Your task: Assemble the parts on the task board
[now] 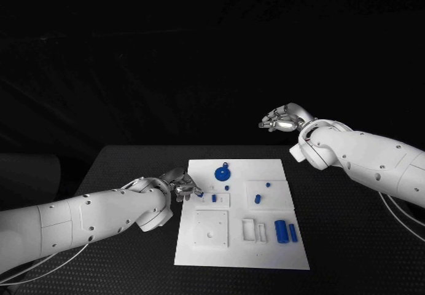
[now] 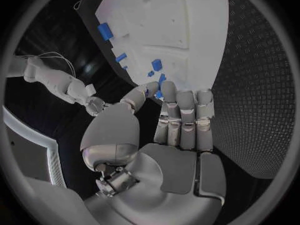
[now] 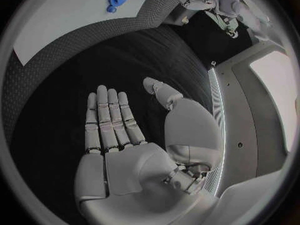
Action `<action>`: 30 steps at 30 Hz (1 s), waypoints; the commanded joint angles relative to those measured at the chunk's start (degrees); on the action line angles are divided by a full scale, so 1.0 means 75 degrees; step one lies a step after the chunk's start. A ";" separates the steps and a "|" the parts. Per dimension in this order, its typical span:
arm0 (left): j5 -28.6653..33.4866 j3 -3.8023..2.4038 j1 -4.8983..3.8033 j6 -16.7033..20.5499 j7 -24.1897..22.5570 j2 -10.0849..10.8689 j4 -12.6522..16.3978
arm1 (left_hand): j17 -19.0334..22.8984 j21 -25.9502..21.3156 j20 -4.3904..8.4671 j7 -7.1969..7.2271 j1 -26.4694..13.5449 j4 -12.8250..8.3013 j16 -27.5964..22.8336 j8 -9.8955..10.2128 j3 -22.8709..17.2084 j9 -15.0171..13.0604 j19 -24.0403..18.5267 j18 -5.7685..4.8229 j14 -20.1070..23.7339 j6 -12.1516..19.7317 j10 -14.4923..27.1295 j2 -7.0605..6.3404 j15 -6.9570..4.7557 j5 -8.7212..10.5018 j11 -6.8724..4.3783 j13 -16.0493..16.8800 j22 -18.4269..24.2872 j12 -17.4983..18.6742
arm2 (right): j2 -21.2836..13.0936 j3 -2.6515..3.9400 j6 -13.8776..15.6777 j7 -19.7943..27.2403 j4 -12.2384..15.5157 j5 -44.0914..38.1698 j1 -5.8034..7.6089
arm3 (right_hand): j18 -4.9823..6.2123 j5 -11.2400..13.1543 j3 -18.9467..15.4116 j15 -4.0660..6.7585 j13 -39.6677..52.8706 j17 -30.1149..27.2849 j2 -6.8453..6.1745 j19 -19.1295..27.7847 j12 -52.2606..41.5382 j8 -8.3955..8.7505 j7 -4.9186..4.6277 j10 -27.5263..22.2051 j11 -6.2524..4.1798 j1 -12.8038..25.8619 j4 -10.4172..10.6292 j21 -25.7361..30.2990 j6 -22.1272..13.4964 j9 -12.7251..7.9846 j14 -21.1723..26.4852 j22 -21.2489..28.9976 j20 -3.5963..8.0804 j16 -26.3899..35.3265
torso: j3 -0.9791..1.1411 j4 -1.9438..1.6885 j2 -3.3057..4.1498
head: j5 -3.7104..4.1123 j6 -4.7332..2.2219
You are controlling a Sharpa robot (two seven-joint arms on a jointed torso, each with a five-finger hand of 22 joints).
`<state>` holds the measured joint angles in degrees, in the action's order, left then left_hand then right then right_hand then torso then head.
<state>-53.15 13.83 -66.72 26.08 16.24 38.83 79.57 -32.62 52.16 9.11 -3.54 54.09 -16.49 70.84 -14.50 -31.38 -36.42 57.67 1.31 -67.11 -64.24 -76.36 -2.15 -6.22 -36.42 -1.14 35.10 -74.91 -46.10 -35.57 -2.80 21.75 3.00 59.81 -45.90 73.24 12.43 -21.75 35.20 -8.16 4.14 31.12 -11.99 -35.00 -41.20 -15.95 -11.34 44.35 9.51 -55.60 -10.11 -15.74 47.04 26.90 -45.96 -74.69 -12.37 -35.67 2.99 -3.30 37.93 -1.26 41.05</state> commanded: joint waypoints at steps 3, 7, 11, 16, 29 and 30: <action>-0.0242 -0.0002 0.0071 0.0073 0.0163 -0.0184 -0.0184 | -0.0039 0.0077 0.0705 0.0397 0.0036 0.0013 0.0080 -0.0784 0.0003 -0.1121 0.0059 0.0133 -0.0467 -0.0497 -0.0670 -0.0054 -0.0421 0.0070 -0.0597 0.0043 -0.0160 -0.0084 | 0.0007 0.0002 -0.0065 0.0061 0.0032 0.0001 0.0002 | -0.0037 -0.0048 -0.0013 -0.0018 -0.0012 -0.0011 0.0003 0.0032 0.0043 -0.0042 -0.0016 0.0045 -0.0004 0.0032 0.0032 0.0042 -0.0047 -0.0011 0.0041 -0.0013 -0.0033 0.0033 | 0.0001 0.0010 0.0019 | 0.0021 0.0000; -0.0307 -0.0002 0.0116 0.0058 0.0193 -0.0289 -0.0333 | -0.0051 0.0088 0.0709 0.0402 0.0033 0.0015 0.0096 -0.0783 0.0003 -0.1125 0.0067 0.0134 -0.0473 -0.0511 -0.0675 -0.0053 -0.0425 0.0078 -0.0602 0.0057 -0.0162 -0.0103 | -0.0002 0.0002 -0.0064 0.0062 0.0058 0.0000 0.0002 | -0.0037 -0.0049 -0.0013 -0.0018 -0.0013 -0.0012 0.0004 0.0031 0.0044 -0.0042 -0.0016 0.0047 -0.0004 0.0032 0.0032 0.0045 -0.0047 -0.0011 0.0040 -0.0014 -0.0034 0.0034 | 0.0002 0.0008 0.0028 | 0.0047 0.0014; -0.0358 -0.0003 0.0127 0.0023 0.0225 -0.0354 -0.0452 | -0.0097 0.0132 0.0723 0.0429 0.0026 0.0017 0.0171 -0.0810 0.0019 -0.1147 0.0103 0.0140 -0.0516 -0.0583 -0.0714 -0.0064 -0.0446 0.0123 -0.0628 0.0108 -0.0170 -0.0185 | -0.0007 0.0002 -0.0059 0.0063 0.0070 -0.0001 0.0002 | -0.0037 -0.0049 -0.0013 -0.0018 -0.0013 -0.0012 0.0004 0.0031 0.0045 -0.0042 -0.0016 0.0047 -0.0004 0.0032 0.0032 0.0045 -0.0047 -0.0011 0.0040 -0.0015 -0.0034 0.0034 | 0.0003 -0.0001 0.0023 | 0.0062 0.0022; -0.0448 -0.0003 0.0127 -0.0089 0.0286 -0.0388 -0.0498 | -0.0139 0.0171 0.0735 0.0446 0.0017 0.0018 0.0231 -0.0815 0.0019 -0.1166 0.0117 0.0145 -0.0522 -0.0624 -0.0711 -0.0072 -0.0467 0.0143 -0.0645 0.0160 -0.0172 -0.0261 | -0.0010 0.0002 -0.0059 0.0063 0.0080 -0.0001 0.0002 | -0.0037 -0.0050 -0.0014 -0.0018 -0.0014 -0.0013 0.0003 0.0030 0.0047 -0.0043 -0.0016 0.0049 -0.0005 0.0032 0.0033 0.0048 -0.0047 -0.0012 0.0040 -0.0017 -0.0034 0.0035 | -0.0004 -0.0007 0.0020 | 0.0062 0.0039; -0.0549 -0.0003 0.0151 -0.0173 0.0333 -0.0513 -0.0623 | -0.0166 0.0203 0.0743 0.0454 0.0005 0.0023 0.0269 -0.0814 0.0019 -0.1178 0.0122 0.0146 -0.0518 -0.0646 -0.0700 -0.0078 -0.0480 0.0159 -0.0652 0.0195 -0.0173 -0.0312 | -0.0015 0.0002 -0.0057 0.0063 0.0119 -0.0003 0.0002 | -0.0036 -0.0054 -0.0016 -0.0019 -0.0017 -0.0015 0.0003 0.0028 0.0052 -0.0044 -0.0016 0.0053 -0.0005 0.0033 0.0035 0.0057 -0.0046 -0.0013 0.0039 -0.0023 -0.0035 0.0035 | -0.0010 -0.0007 0.0033 | 0.0087 0.0056; -0.0582 -0.0003 0.0154 -0.0174 0.0343 -0.0525 -0.0638 | -0.0167 0.0204 0.0744 0.0454 0.0004 0.0024 0.0271 -0.0814 0.0019 -0.1178 0.0122 0.0146 -0.0518 -0.0647 -0.0700 -0.0079 -0.0481 0.0160 -0.0652 0.0196 -0.0173 -0.0314 | -0.0015 0.0002 -0.0060 0.0063 0.0119 -0.0003 0.0002 | -0.0036 -0.0054 -0.0016 -0.0019 -0.0017 -0.0016 0.0003 0.0027 0.0052 -0.0044 -0.0016 0.0054 -0.0005 0.0033 0.0035 0.0057 -0.0046 -0.0013 0.0039 -0.0024 -0.0035 0.0035 | -0.0008 -0.0007 0.0033 | 0.0088 0.0055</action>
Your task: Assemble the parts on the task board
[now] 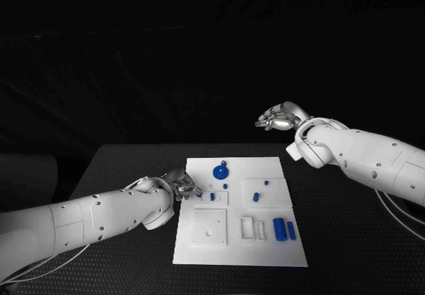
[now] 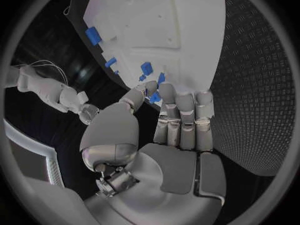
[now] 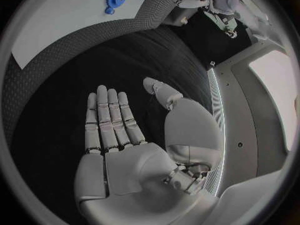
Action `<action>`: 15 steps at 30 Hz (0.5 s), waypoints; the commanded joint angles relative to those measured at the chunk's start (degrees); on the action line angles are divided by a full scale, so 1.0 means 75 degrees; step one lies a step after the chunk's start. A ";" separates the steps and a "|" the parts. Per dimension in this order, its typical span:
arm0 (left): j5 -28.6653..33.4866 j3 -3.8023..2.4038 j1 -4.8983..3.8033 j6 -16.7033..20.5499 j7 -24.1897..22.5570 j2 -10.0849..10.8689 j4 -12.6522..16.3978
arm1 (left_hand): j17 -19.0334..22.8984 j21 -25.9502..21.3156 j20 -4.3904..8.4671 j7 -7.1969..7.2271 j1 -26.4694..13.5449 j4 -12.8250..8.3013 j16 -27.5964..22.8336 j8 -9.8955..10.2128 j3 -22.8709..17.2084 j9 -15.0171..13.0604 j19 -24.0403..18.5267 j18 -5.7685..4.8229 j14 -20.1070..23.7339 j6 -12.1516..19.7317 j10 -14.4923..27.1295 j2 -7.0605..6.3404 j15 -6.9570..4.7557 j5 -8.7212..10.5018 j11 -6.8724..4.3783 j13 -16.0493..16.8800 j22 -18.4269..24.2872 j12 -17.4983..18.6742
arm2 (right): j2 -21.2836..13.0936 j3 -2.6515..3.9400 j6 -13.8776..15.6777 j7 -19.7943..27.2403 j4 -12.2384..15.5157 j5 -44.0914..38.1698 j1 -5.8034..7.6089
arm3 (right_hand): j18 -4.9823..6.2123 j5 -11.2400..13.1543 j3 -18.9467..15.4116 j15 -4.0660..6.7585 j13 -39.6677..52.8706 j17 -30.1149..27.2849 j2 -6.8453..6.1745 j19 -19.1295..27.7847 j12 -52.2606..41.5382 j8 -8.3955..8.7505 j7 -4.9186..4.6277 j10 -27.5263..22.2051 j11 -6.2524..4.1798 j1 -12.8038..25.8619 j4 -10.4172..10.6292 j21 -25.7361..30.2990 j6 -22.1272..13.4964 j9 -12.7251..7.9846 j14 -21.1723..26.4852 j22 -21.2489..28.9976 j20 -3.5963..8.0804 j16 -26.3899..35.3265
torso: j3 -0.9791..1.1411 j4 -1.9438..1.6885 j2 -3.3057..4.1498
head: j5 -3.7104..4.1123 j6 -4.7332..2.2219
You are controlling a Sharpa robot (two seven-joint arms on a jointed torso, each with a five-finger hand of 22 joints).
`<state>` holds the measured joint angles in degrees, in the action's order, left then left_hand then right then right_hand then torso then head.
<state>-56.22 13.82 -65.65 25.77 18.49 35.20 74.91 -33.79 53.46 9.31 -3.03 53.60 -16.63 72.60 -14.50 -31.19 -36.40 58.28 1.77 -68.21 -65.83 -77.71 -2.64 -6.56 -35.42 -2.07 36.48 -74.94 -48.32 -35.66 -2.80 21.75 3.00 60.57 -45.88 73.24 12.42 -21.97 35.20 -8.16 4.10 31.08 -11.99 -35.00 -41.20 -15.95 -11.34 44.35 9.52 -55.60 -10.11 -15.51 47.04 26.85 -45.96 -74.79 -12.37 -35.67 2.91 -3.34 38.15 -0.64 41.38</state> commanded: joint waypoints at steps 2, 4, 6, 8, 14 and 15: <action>-0.0236 -0.0003 0.0026 -0.0170 0.0065 -0.0054 -0.0035 | -0.0019 0.0040 0.0720 0.0388 0.0065 0.0045 0.0048 -0.0816 -0.0004 -0.1185 0.0041 0.0085 -0.0370 -0.0446 -0.0518 -0.0015 -0.0439 0.0041 -0.0530 0.0023 -0.0169 -0.0035 | -0.0002 0.0003 -0.0061 0.0063 0.0020 -0.0005 0.0002 | -0.0036 -0.0025 -0.0016 -0.0019 -0.0013 -0.0010 0.0004 0.0027 0.0053 -0.0045 -0.0016 0.0055 -0.0005 0.0033 0.0036 0.0028 -0.0046 -0.0007 0.0039 -0.0011 -0.0035 0.0036 | 0.0004 -0.0001 0.0003 | 0.0008 0.0015; -0.0339 -0.0003 0.0038 -0.0217 0.0092 -0.0073 -0.0057 | -0.0022 0.0043 0.0721 0.0389 0.0065 0.0044 0.0052 -0.0815 -0.0005 -0.1186 0.0041 0.0086 -0.0369 -0.0448 -0.0516 -0.0017 -0.0440 0.0045 -0.0531 0.0027 -0.0169 -0.0041 | -0.0006 0.0003 -0.0061 0.0063 0.0023 -0.0005 0.0002 | -0.0036 -0.0026 -0.0017 -0.0019 -0.0013 -0.0011 0.0003 0.0027 0.0054 -0.0045 -0.0016 0.0055 -0.0005 0.0032 0.0035 0.0030 -0.0046 -0.0007 0.0039 -0.0012 -0.0035 0.0036 | 0.0005 0.0000 0.0002 | 0.0012 0.0027; -0.0434 -0.0003 0.0051 -0.0233 0.0110 -0.0104 -0.0084 | -0.0025 0.0047 0.0723 0.0390 0.0067 0.0043 0.0056 -0.0815 -0.0006 -0.1187 0.0041 0.0086 -0.0369 -0.0450 -0.0515 -0.0018 -0.0442 0.0048 -0.0532 0.0031 -0.0169 -0.0046 | -0.0008 0.0003 -0.0060 0.0063 0.0022 -0.0005 0.0002 | -0.0035 -0.0026 -0.0017 -0.0019 -0.0014 -0.0011 0.0004 0.0026 0.0055 -0.0045 -0.0015 0.0056 -0.0006 0.0032 0.0036 0.0031 -0.0046 -0.0008 0.0039 -0.0014 -0.0035 0.0036 | 0.0003 0.0000 0.0002 | 0.0015 0.0033; -0.0485 -0.0003 0.0070 -0.0246 0.0124 -0.0129 -0.0106 | -0.0028 0.0050 0.0724 0.0391 0.0068 0.0042 0.0060 -0.0814 -0.0007 -0.1188 0.0041 0.0087 -0.0369 -0.0451 -0.0514 -0.0022 -0.0443 0.0050 -0.0533 0.0034 -0.0170 -0.0051 | -0.0006 0.0003 -0.0058 0.0063 0.0020 -0.0006 0.0002 | -0.0035 -0.0026 -0.0017 -0.0019 -0.0014 -0.0011 0.0004 0.0026 0.0056 -0.0045 -0.0015 0.0057 -0.0006 0.0032 0.0036 0.0032 -0.0045 -0.0008 0.0039 -0.0014 -0.0036 0.0036 | 0.0003 0.0002 0.0002 | 0.0019 0.0032; -0.0638 -0.0003 0.0100 -0.0290 0.0161 -0.0191 -0.0169 | -0.0034 0.0060 0.0726 0.0393 0.0070 0.0043 0.0070 -0.0813 -0.0010 -0.1191 0.0043 0.0088 -0.0369 -0.0455 -0.0511 -0.0024 -0.0447 0.0051 -0.0535 0.0042 -0.0170 -0.0064 | -0.0009 0.0003 -0.0058 0.0065 0.0027 -0.0006 0.0002 | -0.0035 -0.0028 -0.0018 -0.0019 -0.0015 -0.0013 0.0003 0.0024 0.0058 -0.0046 -0.0015 0.0058 -0.0006 0.0031 0.0036 0.0036 -0.0045 -0.0008 0.0038 -0.0018 -0.0036 0.0037 | 0.0007 0.0008 0.0004 | 0.0024 0.0036; -0.0640 -0.0003 0.0102 -0.0290 0.0165 -0.0194 -0.0177 | -0.0035 0.0062 0.0727 0.0393 0.0070 0.0043 0.0071 -0.0813 -0.0011 -0.1192 0.0043 0.0088 -0.0369 -0.0456 -0.0511 -0.0025 -0.0447 0.0051 -0.0535 0.0043 -0.0170 -0.0066 | -0.0009 0.0003 -0.0059 0.0063 0.0028 -0.0006 0.0002 | -0.0035 -0.0028 -0.0018 -0.0019 -0.0015 -0.0013 0.0003 0.0024 0.0059 -0.0046 -0.0015 0.0059 -0.0006 0.0031 0.0036 0.0037 -0.0045 -0.0008 0.0038 -0.0018 -0.0036 0.0037 | 0.0007 0.0008 0.0004 | 0.0025 0.0037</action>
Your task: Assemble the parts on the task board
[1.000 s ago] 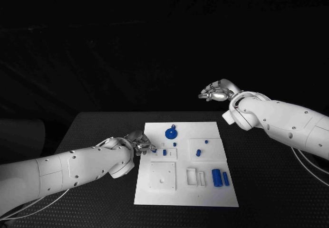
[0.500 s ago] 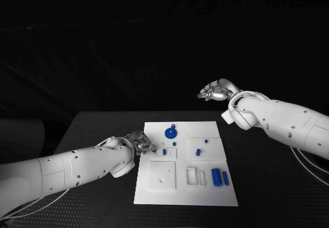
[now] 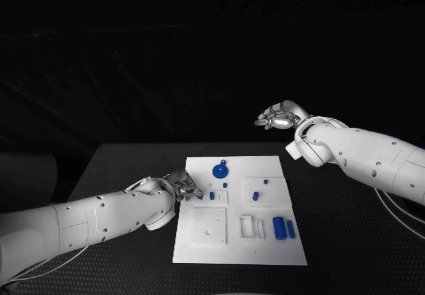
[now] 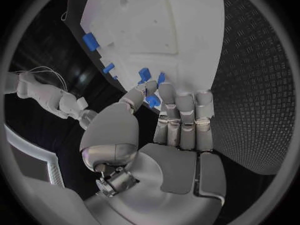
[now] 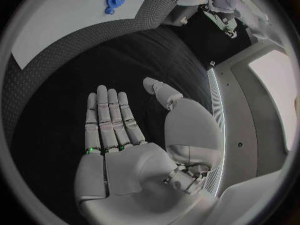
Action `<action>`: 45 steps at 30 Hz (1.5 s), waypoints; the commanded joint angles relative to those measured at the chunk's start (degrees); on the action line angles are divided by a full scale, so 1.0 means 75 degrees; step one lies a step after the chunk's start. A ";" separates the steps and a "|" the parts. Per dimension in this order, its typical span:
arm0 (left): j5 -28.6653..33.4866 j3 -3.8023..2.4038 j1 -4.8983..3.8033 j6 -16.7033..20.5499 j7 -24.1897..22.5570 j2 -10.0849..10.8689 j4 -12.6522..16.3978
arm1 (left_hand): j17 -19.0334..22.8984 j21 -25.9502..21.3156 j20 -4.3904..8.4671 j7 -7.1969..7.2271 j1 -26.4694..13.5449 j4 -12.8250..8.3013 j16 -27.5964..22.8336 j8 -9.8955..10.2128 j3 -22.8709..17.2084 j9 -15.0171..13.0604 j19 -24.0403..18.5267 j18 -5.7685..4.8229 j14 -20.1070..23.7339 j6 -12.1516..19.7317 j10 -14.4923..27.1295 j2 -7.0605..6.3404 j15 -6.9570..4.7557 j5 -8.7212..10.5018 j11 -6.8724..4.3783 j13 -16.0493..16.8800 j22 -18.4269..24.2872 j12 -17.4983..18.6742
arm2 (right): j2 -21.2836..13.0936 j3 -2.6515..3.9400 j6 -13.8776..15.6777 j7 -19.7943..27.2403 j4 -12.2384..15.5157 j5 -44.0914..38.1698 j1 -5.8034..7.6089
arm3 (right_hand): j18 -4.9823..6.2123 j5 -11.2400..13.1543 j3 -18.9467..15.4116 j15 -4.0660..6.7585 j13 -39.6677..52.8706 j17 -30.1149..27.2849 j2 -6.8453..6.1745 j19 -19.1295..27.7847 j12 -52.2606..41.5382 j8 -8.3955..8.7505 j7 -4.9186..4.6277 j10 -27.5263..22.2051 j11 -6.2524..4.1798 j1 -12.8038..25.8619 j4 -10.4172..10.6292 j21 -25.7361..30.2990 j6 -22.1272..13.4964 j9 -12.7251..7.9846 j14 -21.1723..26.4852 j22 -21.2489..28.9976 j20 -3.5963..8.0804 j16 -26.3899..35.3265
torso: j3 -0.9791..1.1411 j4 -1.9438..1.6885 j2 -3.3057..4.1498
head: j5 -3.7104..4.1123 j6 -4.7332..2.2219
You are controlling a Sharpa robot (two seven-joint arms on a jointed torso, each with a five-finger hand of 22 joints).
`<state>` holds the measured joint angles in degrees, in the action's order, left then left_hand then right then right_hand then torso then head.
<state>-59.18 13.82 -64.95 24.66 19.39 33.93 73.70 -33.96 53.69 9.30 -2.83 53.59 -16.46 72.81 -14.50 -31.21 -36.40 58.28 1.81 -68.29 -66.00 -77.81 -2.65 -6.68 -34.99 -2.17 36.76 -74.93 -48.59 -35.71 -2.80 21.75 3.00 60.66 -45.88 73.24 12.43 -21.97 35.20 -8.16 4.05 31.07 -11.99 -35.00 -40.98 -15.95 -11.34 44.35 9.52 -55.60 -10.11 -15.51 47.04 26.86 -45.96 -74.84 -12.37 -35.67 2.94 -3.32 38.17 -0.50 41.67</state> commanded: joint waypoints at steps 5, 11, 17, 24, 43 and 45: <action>-0.0249 -0.0003 0.0029 -0.0146 0.0040 -0.0041 -0.0049 | -0.0017 0.0039 0.0729 0.0367 0.0070 0.0022 0.0050 -0.0811 -0.0009 -0.1193 0.0045 0.0082 -0.0357 -0.0435 -0.0494 -0.0027 -0.0433 -0.0004 -0.0522 0.0012 -0.0172 -0.0038 | -0.0015 0.0003 -0.0055 0.0065 0.0021 -0.0006 0.0002 | -0.0035 -0.0029 -0.0018 -0.0019 -0.0010 -0.0012 0.0003 0.0024 0.0032 -0.0046 -0.0015 0.0060 -0.0006 0.0031 0.0036 0.0041 -0.0045 -0.0010 0.0038 -0.0014 -0.0036 0.0037 | 0.0003 0.0002 0.0001 | 0.0009 0.0006; -0.0249 -0.0004 0.0036 -0.0145 0.0035 -0.0057 -0.0062 | -0.0020 0.0046 0.0730 0.0366 0.0063 0.0028 0.0055 -0.0808 -0.0008 -0.1195 0.0045 0.0081 -0.0354 -0.0435 -0.0489 -0.0030 -0.0435 0.0002 -0.0521 0.0017 -0.0172 -0.0046 | -0.0014 0.0003 -0.0056 0.0066 0.0028 -0.0006 0.0002 | -0.0034 -0.0030 -0.0019 -0.0019 -0.0011 -0.0013 0.0003 0.0023 0.0034 -0.0047 -0.0015 0.0062 -0.0006 0.0030 0.0036 0.0044 -0.0045 -0.0010 0.0037 -0.0017 -0.0036 0.0037 | 0.0002 0.0000 0.0001 | 0.0022 0.0007; -0.0270 -0.0004 0.0040 -0.0183 0.0043 -0.0087 -0.0081 | -0.0026 0.0058 0.0733 0.0366 0.0057 0.0035 0.0063 -0.0806 -0.0007 -0.1198 0.0045 0.0082 -0.0351 -0.0439 -0.0483 -0.0032 -0.0437 0.0039 -0.0520 0.0025 -0.0171 -0.0059 | -0.0019 0.0003 -0.0066 0.0066 0.0036 -0.0006 0.0002 | -0.0034 -0.0030 -0.0020 -0.0020 -0.0011 -0.0014 0.0003 0.0021 0.0036 -0.0047 -0.0015 0.0064 -0.0006 0.0031 0.0037 0.0047 -0.0045 -0.0011 0.0037 -0.0019 -0.0037 0.0038 | 0.0000 0.0003 0.0003 | 0.0022 0.0008; -0.0296 -0.0004 0.0067 -0.0183 0.0042 -0.0121 -0.0100 | -0.0047 0.0108 0.0749 0.0370 0.0063 0.0049 0.0094 -0.0786 -0.0023 -0.1220 0.0030 0.0087 -0.0333 -0.0455 -0.0448 -0.0033 -0.0454 0.0480 -0.0524 0.0055 -0.0162 -0.0115 | -0.0012 0.0003 -0.0069 0.0065 0.0036 -0.0006 0.0002 | -0.0034 -0.0031 -0.0021 -0.0020 -0.0012 -0.0015 0.0004 0.0020 0.0037 -0.0048 -0.0015 0.0066 -0.0006 0.0032 0.0039 0.0051 -0.0045 -0.0011 0.0036 -0.0022 -0.0037 0.0038 | -0.0001 0.0004 0.0008 | 0.0031 0.0003; -0.0417 -0.0004 0.0104 -0.0160 0.0015 -0.0083 -0.0029 | -0.0065 0.0164 0.0767 0.0382 0.0170 0.0039 0.0132 -0.0766 -0.0088 -0.1244 0.0023 0.0097 -0.0334 -0.0486 -0.0436 -0.0079 -0.0470 0.0793 -0.0536 0.0078 -0.0159 -0.0175 | -0.0018 0.0003 -0.0072 0.0064 0.0039 -0.0006 0.0002 | -0.0034 -0.0034 -0.0028 -0.0020 -0.0013 -0.0018 0.0010 0.0015 0.0043 -0.0051 -0.0015 0.0074 -0.0007 0.0048 0.0054 0.0064 -0.0041 -0.0012 0.0036 -0.0032 -0.0041 0.0039 | 0.0001 0.0002 0.0007 | 0.0033 0.0002; -0.0417 -0.0004 0.0105 -0.0150 -0.0002 -0.0076 -0.0021 | -0.0065 0.0166 0.0768 0.0382 0.0178 0.0038 0.0133 -0.0764 -0.0092 -0.1244 0.0023 0.0097 -0.0335 -0.0486 -0.0435 -0.0074 -0.0470 0.0793 -0.0537 0.0078 -0.0159 -0.0176 | -0.0022 0.0003 -0.0073 0.0063 0.0040 -0.0006 0.0002 | -0.0034 -0.0034 -0.0028 -0.0020 -0.0013 -0.0018 0.0011 0.0015 0.0043 -0.0051 -0.0015 0.0075 -0.0007 0.0050 0.0056 0.0065 -0.0041 -0.0013 0.0035 -0.0032 -0.0041 0.0039 | 0.0001 0.0002 0.0007 | 0.0032 0.0002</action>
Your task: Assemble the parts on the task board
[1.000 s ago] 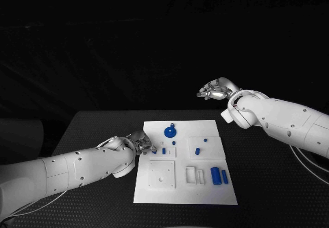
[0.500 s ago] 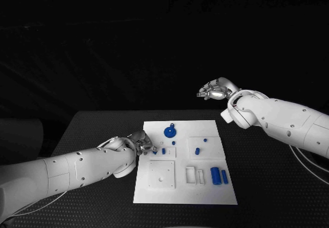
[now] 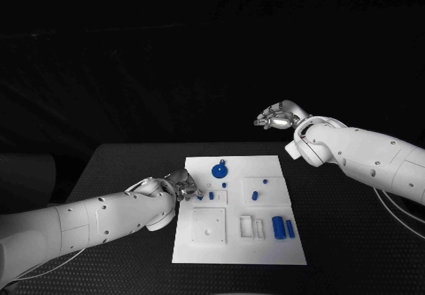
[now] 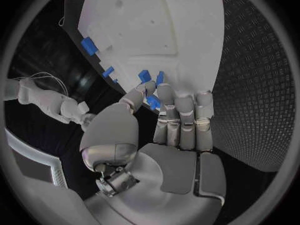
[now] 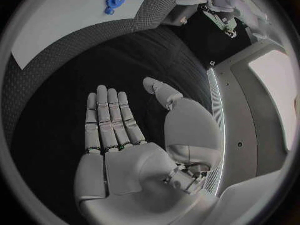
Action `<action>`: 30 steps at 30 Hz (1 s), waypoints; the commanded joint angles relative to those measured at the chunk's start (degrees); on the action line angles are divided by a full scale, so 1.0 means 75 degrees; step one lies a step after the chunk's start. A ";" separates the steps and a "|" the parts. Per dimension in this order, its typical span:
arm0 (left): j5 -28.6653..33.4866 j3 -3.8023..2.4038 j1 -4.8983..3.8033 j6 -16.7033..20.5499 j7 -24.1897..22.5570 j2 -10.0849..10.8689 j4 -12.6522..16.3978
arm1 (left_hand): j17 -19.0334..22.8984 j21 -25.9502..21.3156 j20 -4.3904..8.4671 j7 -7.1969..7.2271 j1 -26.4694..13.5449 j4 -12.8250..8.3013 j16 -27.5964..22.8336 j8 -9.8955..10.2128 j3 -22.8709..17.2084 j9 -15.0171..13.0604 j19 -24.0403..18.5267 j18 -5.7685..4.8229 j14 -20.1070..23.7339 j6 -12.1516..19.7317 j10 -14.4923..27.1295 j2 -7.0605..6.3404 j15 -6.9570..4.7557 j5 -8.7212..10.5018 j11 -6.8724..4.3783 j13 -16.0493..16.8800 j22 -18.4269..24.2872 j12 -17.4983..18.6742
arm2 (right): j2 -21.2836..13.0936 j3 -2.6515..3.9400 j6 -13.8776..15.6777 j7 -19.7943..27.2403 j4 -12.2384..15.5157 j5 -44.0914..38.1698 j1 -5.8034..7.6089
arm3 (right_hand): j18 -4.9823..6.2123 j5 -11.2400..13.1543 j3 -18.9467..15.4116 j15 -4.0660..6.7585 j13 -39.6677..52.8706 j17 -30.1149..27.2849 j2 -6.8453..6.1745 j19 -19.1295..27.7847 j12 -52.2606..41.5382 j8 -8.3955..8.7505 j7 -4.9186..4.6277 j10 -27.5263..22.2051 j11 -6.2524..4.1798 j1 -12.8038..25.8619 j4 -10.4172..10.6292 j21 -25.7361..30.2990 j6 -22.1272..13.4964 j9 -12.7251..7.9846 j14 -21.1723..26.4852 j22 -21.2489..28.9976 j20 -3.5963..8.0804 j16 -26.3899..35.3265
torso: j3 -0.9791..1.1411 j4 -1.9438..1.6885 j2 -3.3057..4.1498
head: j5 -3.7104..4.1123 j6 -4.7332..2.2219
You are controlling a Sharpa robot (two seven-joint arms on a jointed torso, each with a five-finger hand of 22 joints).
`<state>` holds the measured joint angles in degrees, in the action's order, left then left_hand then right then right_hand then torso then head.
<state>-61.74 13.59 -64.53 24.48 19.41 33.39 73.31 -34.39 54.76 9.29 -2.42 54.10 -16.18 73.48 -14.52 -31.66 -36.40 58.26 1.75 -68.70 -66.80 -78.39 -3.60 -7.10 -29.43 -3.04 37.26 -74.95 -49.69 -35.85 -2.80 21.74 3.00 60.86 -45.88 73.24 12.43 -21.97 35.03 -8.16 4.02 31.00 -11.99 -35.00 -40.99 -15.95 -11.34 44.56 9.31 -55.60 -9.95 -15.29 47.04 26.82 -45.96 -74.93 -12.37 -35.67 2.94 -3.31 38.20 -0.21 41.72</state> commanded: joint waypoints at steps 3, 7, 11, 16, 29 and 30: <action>-0.0074 0.0025 0.0058 -0.0156 -0.0031 0.0007 0.0043 | -0.0008 0.0024 0.0768 0.0326 0.0108 0.0003 0.0045 -0.0759 -0.0028 -0.1244 0.0024 0.0103 -0.0279 -0.0378 -0.0357 0.0039 -0.0414 0.0058 -0.0420 0.0011 -0.0157 -0.0031 | 0.0000 0.0003 -0.0070 0.0064 0.0014 -0.0007 0.0002 | -0.0034 -0.0035 -0.0007 -0.0021 -0.0008 -0.0009 0.0011 0.0015 0.0044 -0.0051 -0.0015 0.0048 0.0021 0.0052 0.0036 0.0038 -0.0041 -0.0007 0.0035 -0.0022 -0.0041 0.0039 | -0.0002 -0.0004 0.0005 | -0.0007 -0.0009; -0.0061 0.0025 0.0059 -0.0188 -0.0067 0.0017 0.0079 | -0.0007 0.0032 0.0770 0.0325 0.0143 -0.0006 0.0045 -0.0753 -0.0031 -0.1247 0.0018 0.0104 -0.0273 -0.0378 -0.0350 -0.0037 -0.0415 0.0083 -0.0417 0.0011 -0.0156 -0.0034 | 0.0001 0.0003 -0.0075 0.0065 0.0013 -0.0007 0.0002 | -0.0034 -0.0036 -0.0008 -0.0021 -0.0009 -0.0009 0.0014 0.0014 0.0045 -0.0052 -0.0015 0.0050 0.0021 0.0057 0.0040 0.0040 -0.0040 -0.0008 0.0035 -0.0024 -0.0042 0.0039 | -0.0003 0.0001 0.0001 | -0.0004 -0.0004; -0.0297 0.0025 0.0059 -0.0261 -0.0119 0.0027 0.0138 | -0.0001 0.0045 0.0774 0.0319 0.0290 0.0017 0.0037 -0.0729 -0.0053 -0.1256 0.0008 0.0105 -0.0259 -0.0374 -0.0337 -0.0167 -0.0418 0.0402 -0.0410 0.0002 -0.0147 -0.0035 | -0.0008 0.0003 -0.0073 0.0064 0.0013 -0.0007 0.0002 | -0.0033 -0.0041 -0.0008 -0.0020 -0.0009 -0.0010 0.0025 0.0011 0.0047 -0.0052 -0.0014 0.0053 0.0020 0.0066 0.0052 0.0045 -0.0040 -0.0009 0.0034 -0.0027 -0.0042 0.0039 | 0.0001 0.0011 0.0006 | -0.0003 0.0005; -0.0525 0.0025 0.0078 -0.0041 -0.0203 0.0069 0.0203 | -0.0003 0.0053 0.0778 0.0325 0.0399 0.0015 0.0048 -0.0719 -0.0085 -0.1258 0.0011 0.0107 -0.0271 -0.0384 -0.0341 -0.0202 -0.0420 0.0462 -0.0421 0.0000 -0.0145 -0.0041 | -0.0015 0.0003 -0.0068 0.0067 0.0025 -0.0007 0.0002 | -0.0032 -0.0044 -0.0008 -0.0020 -0.0009 -0.0011 0.0028 0.0011 0.0049 -0.0052 -0.0014 0.0054 0.0020 0.0068 0.0055 0.0048 -0.0040 -0.0009 0.0034 -0.0029 -0.0042 0.0039 | 0.0007 0.0000 0.0004 | -0.0004 -0.0004; 0.0316 0.0025 0.0120 0.1139 -0.0449 0.0325 0.0441 | -0.0019 0.0090 0.0792 0.0358 0.0458 0.0040 0.0088 -0.0726 -0.0093 -0.1266 0.0062 0.0115 -0.0327 -0.0438 -0.0351 -0.0171 -0.0441 0.0325 -0.0462 0.0016 -0.0146 -0.0078 | -0.0038 0.0003 -0.0058 0.0068 0.0041 -0.0007 0.0002 | -0.0031 -0.0050 -0.0008 -0.0019 -0.0010 -0.0013 0.0028 0.0010 0.0053 -0.0053 -0.0013 0.0055 0.0019 0.0067 0.0057 0.0055 -0.0040 -0.0010 0.0035 -0.0033 -0.0041 0.0040 | 0.0004 0.0003 0.0005 | -0.0014 -0.0031; 0.0410 0.0025 0.0135 0.1274 -0.0472 0.0359 0.0470 | -0.0019 0.0093 0.0794 0.0360 0.0459 0.0042 0.0090 -0.0726 -0.0093 -0.1267 0.0067 0.0116 -0.0330 -0.0440 -0.0351 -0.0170 -0.0444 0.0321 -0.0464 0.0017 -0.0146 -0.0080 | -0.0045 0.0003 -0.0057 0.0068 0.0047 -0.0007 0.0002 | -0.0031 -0.0050 -0.0008 -0.0019 -0.0010 -0.0013 0.0028 0.0010 0.0053 -0.0053 -0.0013 0.0056 0.0019 0.0067 0.0057 0.0056 -0.0040 -0.0010 0.0035 -0.0034 -0.0041 0.0040 | 0.0007 0.0003 0.0005 | -0.0015 -0.0030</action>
<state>-62.21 13.79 -63.64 29.22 17.35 35.99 76.52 -34.46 55.23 9.29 -1.91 56.10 -15.94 73.88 -14.62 -32.12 -36.40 58.26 1.72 -69.20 -67.56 -78.96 -5.58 -7.60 -26.78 -3.93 37.33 -74.92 -49.92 -36.13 -2.80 21.74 3.00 61.07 -45.88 73.24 12.43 -21.97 35.03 -8.16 4.03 30.95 -11.99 -35.00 -40.99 -15.95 -11.34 44.55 9.31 -55.60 -9.95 -15.08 47.04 26.83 -45.96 -74.91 -12.37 -35.67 2.96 -3.30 38.24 -0.30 41.51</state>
